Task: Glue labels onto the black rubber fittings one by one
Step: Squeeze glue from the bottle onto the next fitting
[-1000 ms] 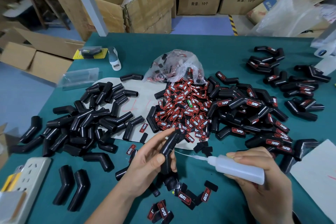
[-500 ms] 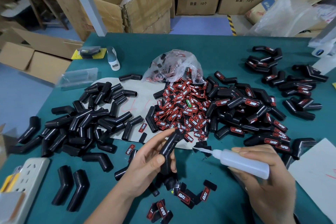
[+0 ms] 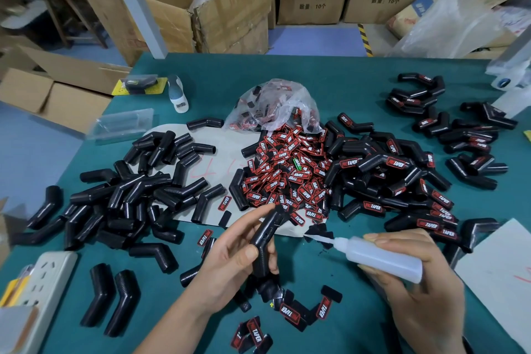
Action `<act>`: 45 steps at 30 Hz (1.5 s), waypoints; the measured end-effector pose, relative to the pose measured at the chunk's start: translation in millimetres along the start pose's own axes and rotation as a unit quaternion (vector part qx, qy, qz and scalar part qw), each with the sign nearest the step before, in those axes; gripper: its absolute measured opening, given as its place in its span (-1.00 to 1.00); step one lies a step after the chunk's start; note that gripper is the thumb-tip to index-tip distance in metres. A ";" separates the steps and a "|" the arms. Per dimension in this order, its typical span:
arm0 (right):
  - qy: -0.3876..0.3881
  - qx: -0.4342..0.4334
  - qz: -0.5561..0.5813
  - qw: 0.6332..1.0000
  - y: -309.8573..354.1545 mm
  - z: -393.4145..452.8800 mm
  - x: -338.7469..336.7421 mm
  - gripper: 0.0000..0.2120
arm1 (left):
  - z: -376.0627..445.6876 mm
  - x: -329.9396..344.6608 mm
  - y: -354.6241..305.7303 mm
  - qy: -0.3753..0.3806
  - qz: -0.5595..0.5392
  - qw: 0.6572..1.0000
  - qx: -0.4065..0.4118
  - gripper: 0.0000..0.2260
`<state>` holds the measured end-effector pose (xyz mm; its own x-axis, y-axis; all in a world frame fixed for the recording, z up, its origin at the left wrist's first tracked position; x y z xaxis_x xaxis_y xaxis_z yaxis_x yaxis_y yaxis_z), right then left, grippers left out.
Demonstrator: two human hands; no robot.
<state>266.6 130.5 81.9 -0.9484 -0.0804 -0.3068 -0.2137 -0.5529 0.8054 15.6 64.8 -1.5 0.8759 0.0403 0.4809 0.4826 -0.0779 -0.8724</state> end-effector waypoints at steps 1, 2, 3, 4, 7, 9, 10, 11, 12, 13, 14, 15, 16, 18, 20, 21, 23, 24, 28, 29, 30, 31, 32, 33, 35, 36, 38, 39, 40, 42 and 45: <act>-0.005 0.001 -0.003 1.000 -0.5 0.4 -0.8 -0.70 | 0.0 -0.6 0.5 0.001 0.000 1.000 0.000 -0.34; -0.009 0.001 -0.006 1.000 -1.1 0.5 -1.9 -0.70 | 0.3 -1.0 0.9 0.002 0.000 1.000 -0.001 -0.34; -0.011 0.002 -0.008 1.000 -1.8 0.6 -2.5 -0.70 | 0.4 -1.3 1.4 0.003 0.000 1.000 0.000 -0.34; -0.013 0.003 -0.009 1.000 -2.4 0.2 -3.1 -0.70 | 0.3 -1.5 1.9 0.004 -0.002 1.000 0.000 -0.34; -0.015 0.005 -0.009 1.000 -3.6 -0.1 -3.4 -0.70 | -0.3 -3.0 2.7 0.008 -0.020 1.000 0.005 -0.36; -0.016 0.007 -0.003 1.000 -3.5 0.8 -3.8 -0.70 | -0.1 -3.3 2.6 0.012 -0.033 0.999 0.010 -0.38; -0.019 0.009 0.008 1.000 -3.1 1.6 -4.3 -0.70 | 0.1 -3.4 2.6 0.014 -0.038 0.999 0.012 -0.39; -0.025 0.015 0.024 0.999 -2.8 2.1 -5.1 -0.72 | 0.5 -3.5 2.6 0.015 -0.044 0.999 0.014 -0.39; -0.035 0.024 0.044 0.998 -3.2 2.1 -6.6 -0.74 | 0.8 -3.6 2.5 0.016 -0.050 0.999 0.016 -0.39; -0.049 0.039 0.068 0.996 -4.9 2.0 -8.2 -0.73 | 1.0 -3.9 2.5 0.017 -0.055 0.998 0.017 -0.39; -0.062 0.060 0.091 0.992 -7.8 1.5 -10.0 -0.70 | 1.1 -4.1 2.5 0.018 -0.059 0.998 0.018 -0.40; -0.071 0.081 0.102 0.989 -11.6 1.3 -11.1 -0.66 | 1.2 -4.4 2.7 0.019 -0.061 0.998 0.018 -0.40; -0.074 0.098 0.104 0.987 -14.7 1.1 -11.1 -0.63 | 1.2 -4.5 2.8 0.022 -0.062 0.998 0.018 -0.40; -0.064 0.134 0.102 0.984 -21.5 0.5 -8.3 -0.59 | 0.9 -4.7 3.4 0.028 -0.067 0.997 0.018 -0.41; -0.049 0.164 0.102 0.980 -26.3 -1.3 -4.9 -0.61 | 0.7 -5.0 3.8 0.030 -0.070 0.997 0.020 -0.42; -0.044 0.178 0.103 0.978 -28.0 -2.7 -4.0 -0.61 | 0.8 -5.1 3.9 0.032 -0.073 0.997 0.021 -0.43; -0.039 0.193 0.102 0.975 -28.3 -3.8 -2.9 -0.61 | 1.1 -5.5 3.9 0.035 -0.079 0.996 0.024 -0.45; -0.032 0.195 0.102 0.975 -27.0 -3.2 -2.0 -0.63 | 1.4 -5.6 4.1 0.037 -0.080 0.996 0.024 -0.46; -0.005 0.205 0.096 0.974 -24.3 -2.0 1.1 -0.57 | 1.5 -6.0 4.2 0.039 -0.081 0.996 0.025 -0.46; -0.006 0.206 0.099 0.973 -24.2 -2.0 0.7 -0.56 | 1.6 -6.2 4.1 0.036 -0.081 0.996 0.025 -0.46; -0.006 0.207 0.103 0.973 -24.0 -1.7 0.5 -0.57 | 1.9 -6.2 3.8 0.033 -0.080 0.996 0.025 -0.45; -0.004 0.209 0.106 0.972 -24.2 -1.8 0.7 -0.58 | 1.9 -6.3 4.0 0.031 -0.077 0.996 0.025 -0.45; 0.001 0.214 0.111 0.971 -24.3 -2.5 1.2 -0.59 | 1.8 -6.7 4.1 0.027 -0.070 0.997 0.024 -0.45; 0.006 0.219 0.114 0.969 -25.0 -3.4 1.9 -0.61 | 2.0 -7.5 4.3 0.023 -0.063 0.997 0.024 -0.44; 0.015 0.226 0.114 0.967 -24.9 -4.7 3.1 -0.62 | 1.8 -8.2 3.8 0.015 -0.053 0.998 0.025 -0.43; 0.019 0.229 0.111 0.967 -24.5 -5.0 3.5 -0.63 | 1.7 -8.1 3.4 0.012 -0.052 0.998 0.025 -0.43; 0.027 0.237 0.107 0.965 -24.5 -5.7 4.7 -0.67 | 1.9 -7.3 2.8 0.008 -0.050 0.999 0.021 -0.43; 0.030 0.243 0.106 0.964 -25.0 -6.2 5.3 -0.69 | 1.7 -6.8 2.7 0.007 -0.050 0.999 0.018 -0.43; 0.032 0.248 0.105 0.962 -25.1 -7.0 5.5 -0.71 | 1.5 -6.2 2.3 0.005 -0.052 0.999 0.016 -0.43; 0.033 0.262 0.109 0.958 -25.4 -8.2 5.0 -0.70 | 1.1 -4.4 1.6 0.002 -0.055 0.998 0.013 -0.43; 0.036 0.274 0.117 0.954 -25.8 -8.7 5.8 -0.64 | 0.8 -2.4 -0.1 -0.001 -0.050 0.999 0.011 -0.42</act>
<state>268.7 137.0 55.0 -0.9710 -0.2154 -0.1041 -0.1070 0.0022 0.9943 13.5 65.5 -2.6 0.8230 0.0488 0.5660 0.5679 -0.0506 -0.8215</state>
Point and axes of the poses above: each hand's wrist, its own z-axis towards the middle knuckle, its own x-axis out of the palm, y = z × x, the point moved 6 cm from there along z, towards the middle knuckle
